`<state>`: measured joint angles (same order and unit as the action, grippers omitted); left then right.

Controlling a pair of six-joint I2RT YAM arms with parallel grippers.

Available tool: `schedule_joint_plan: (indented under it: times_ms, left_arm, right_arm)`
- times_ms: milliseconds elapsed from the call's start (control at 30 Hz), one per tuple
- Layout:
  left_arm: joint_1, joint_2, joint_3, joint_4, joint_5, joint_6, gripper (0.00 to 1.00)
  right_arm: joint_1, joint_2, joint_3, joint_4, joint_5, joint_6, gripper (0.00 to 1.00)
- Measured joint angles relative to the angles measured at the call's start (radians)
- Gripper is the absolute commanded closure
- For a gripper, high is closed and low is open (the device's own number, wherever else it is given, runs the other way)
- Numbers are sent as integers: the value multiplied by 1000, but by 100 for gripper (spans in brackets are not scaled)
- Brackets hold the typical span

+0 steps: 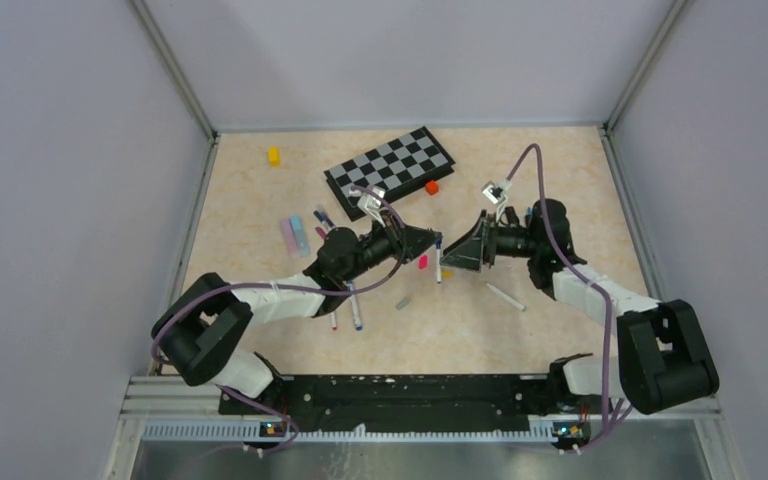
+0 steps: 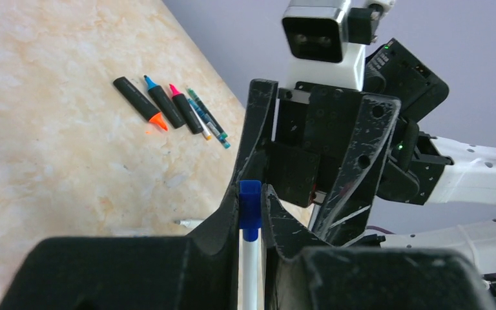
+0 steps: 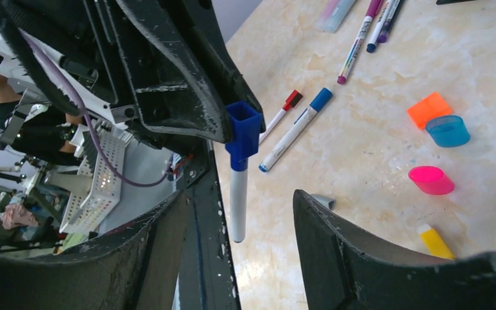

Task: Open the pen caps
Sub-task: Open the pen cap from the pen.

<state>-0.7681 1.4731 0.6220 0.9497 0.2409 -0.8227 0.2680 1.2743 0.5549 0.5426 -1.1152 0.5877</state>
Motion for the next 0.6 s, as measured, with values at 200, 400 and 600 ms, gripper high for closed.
schedule_joint_plan:
  times_ms: [200,400,600]
  left_arm:
    - [-19,9,1,38,-22,-7,100]
    - [-26,12,1,53,-36,-13,100]
    - [-27,22,1,54,-47,-13,98]
  right_arm:
    - [27,18,-5,4,31,4,62]
    - [42,26,-5,10,37,8,93]
    - [50,30,-4,11,26,-5,100]
